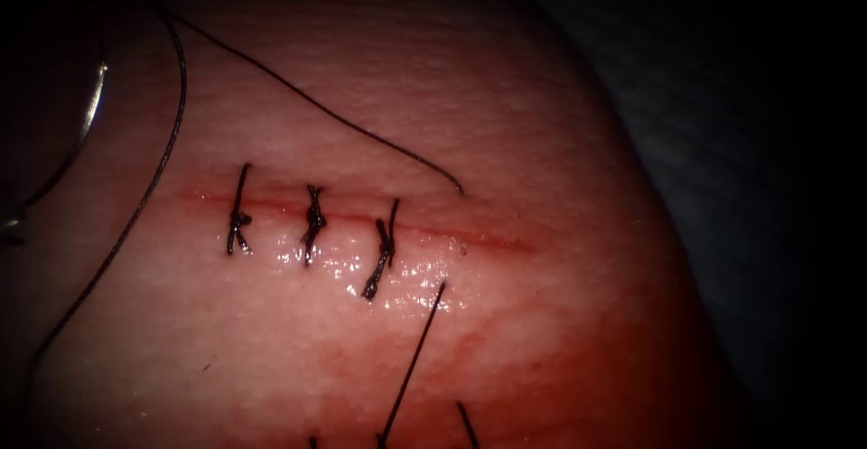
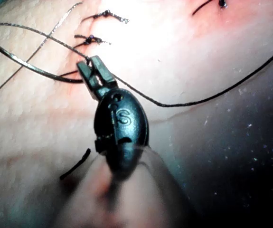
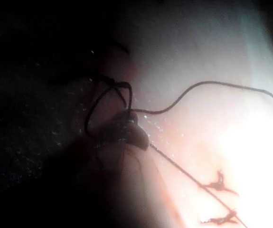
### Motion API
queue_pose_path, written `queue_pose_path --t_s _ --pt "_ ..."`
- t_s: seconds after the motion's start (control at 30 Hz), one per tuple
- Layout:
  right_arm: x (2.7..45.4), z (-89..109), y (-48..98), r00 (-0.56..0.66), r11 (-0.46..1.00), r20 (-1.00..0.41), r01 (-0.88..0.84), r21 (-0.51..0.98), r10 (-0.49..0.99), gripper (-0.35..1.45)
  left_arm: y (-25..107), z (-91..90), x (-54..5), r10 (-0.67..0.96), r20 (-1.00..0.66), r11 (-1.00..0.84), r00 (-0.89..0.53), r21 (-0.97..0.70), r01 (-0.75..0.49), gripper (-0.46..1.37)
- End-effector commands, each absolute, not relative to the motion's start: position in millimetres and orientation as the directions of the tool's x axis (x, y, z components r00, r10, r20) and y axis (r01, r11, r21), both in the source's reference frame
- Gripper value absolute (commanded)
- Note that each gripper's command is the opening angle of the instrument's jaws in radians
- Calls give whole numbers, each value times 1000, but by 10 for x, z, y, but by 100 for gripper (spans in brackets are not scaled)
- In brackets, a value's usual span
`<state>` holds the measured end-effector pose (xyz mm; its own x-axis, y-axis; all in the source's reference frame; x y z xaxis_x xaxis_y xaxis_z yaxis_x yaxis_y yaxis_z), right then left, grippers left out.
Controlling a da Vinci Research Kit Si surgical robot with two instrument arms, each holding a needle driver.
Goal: Wound Closure
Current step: Grasp the suture working length with the right gripper and pull it away from the wound.
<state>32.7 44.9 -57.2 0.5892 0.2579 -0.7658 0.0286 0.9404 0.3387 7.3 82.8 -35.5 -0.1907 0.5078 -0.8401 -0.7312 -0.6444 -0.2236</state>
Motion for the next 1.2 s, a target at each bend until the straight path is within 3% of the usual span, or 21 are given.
queue_pose_path --t_s 0.03,0.1,0.2,0.5,0.67,0.87,1.2 --pt "320 -570 455 547 955 -800 3 295 246 49 827 -355 72 508 -839 -649 -194 -226 -726 -35" --pt "314 -568 464 522 968 -825 -12 249 219 89 827 -354 72 508 -839 -649 -194 -225 -726 -35" --pt "303 -569 478 517 972 -832 -6 234 204 117 826 -354 72 508 -839 -650 -194 -225 -726 -35" --pt "243 -568 539 582 983 -797 -28 182 164 119 827 -354 71 508 -839 -649 -194 -225 -727 -35" --pt "215 -542 582 541 982 -820 -130 139 188 111 827 -354 71 508 -839 -649 -194 -225 -727 -35" --pt "211 -499 619 528 972 -825 -208 106 203 122 827 -354 71 509 -838 -650 -196 -224 -726 -35" --pt "211 -419 666 562 965 -803 -257 61 200 122 826 -354 71 508 -838 -650 -196 -225 -726 -35"
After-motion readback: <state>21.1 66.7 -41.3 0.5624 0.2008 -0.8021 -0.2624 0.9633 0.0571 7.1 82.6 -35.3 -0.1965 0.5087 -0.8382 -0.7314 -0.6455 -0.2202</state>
